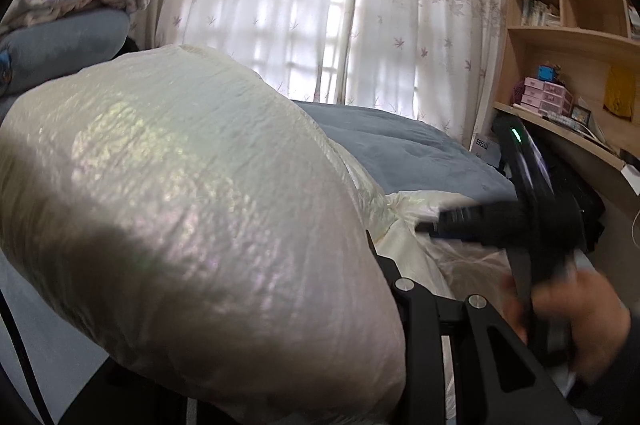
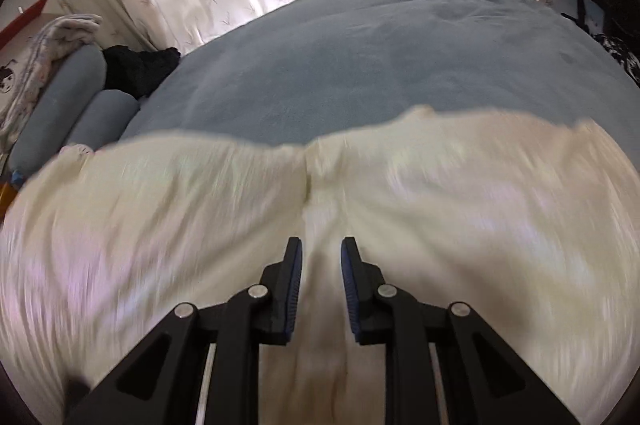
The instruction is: Fold large clothes
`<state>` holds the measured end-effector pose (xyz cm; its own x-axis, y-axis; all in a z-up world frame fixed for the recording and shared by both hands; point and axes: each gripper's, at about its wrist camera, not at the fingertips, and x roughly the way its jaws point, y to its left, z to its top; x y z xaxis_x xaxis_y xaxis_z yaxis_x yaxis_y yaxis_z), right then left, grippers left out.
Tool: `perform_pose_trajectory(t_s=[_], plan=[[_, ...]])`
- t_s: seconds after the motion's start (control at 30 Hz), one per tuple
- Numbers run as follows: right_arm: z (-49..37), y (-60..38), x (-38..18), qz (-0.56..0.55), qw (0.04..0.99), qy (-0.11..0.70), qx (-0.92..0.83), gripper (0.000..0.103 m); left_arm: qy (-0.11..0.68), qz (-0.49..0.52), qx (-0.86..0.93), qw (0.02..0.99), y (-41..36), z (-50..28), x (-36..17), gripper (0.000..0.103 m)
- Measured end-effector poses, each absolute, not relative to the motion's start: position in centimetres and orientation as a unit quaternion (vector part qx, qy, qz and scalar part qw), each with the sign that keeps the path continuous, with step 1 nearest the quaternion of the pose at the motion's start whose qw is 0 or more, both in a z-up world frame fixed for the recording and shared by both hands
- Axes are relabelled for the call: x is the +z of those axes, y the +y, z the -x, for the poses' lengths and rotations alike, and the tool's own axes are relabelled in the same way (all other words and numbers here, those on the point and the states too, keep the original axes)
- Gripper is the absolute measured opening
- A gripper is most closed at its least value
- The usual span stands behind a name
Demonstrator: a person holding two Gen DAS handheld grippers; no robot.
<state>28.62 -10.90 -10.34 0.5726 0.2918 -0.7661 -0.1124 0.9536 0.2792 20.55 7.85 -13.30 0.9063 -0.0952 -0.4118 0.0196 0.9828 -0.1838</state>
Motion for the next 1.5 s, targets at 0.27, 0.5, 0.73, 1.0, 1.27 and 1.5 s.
perform_pose_trajectory(t_s=[0.27,0.5,0.73,1.0,1.27,1.5], plan=[[-25.2,-10.8,-14.3,-0.079,0.886,0.44,0.121,0.02,0.197,-0.005,-0.047,0.979,3.0,-19.4,-11.7,0.03],[-25.2,-12.8,-15.8,-0.127,0.874,0.438,0.168,0.019,0.188,-0.077,-0.067,0.977,-1.6,-19.0,-10.5,0.031],[-25.4,-16.1,-15.6,-0.201,0.835,0.459,0.226,0.018,0.193,-0.163,-0.069,0.965,-6.8,-18.6,-10.1,0.032],[-20.1,-25.5,-11.2,-0.236,0.85,0.424,0.204,0.018,0.221,-0.245,-0.071,0.941,-11.9,-18.4,-11.0,0.032],[-14.7,-34.4,-9.6,-0.207,0.897,0.383,0.072,0.018,0.222,-0.377,-0.061,0.897,-18.8,-17.2,-15.3,0.034],[-12.8,-37.9,-11.5,-0.264,0.885,0.383,0.025,0.018,0.17,-0.52,-0.038,0.836,-23.3,-14.7,-21.8,0.039]])
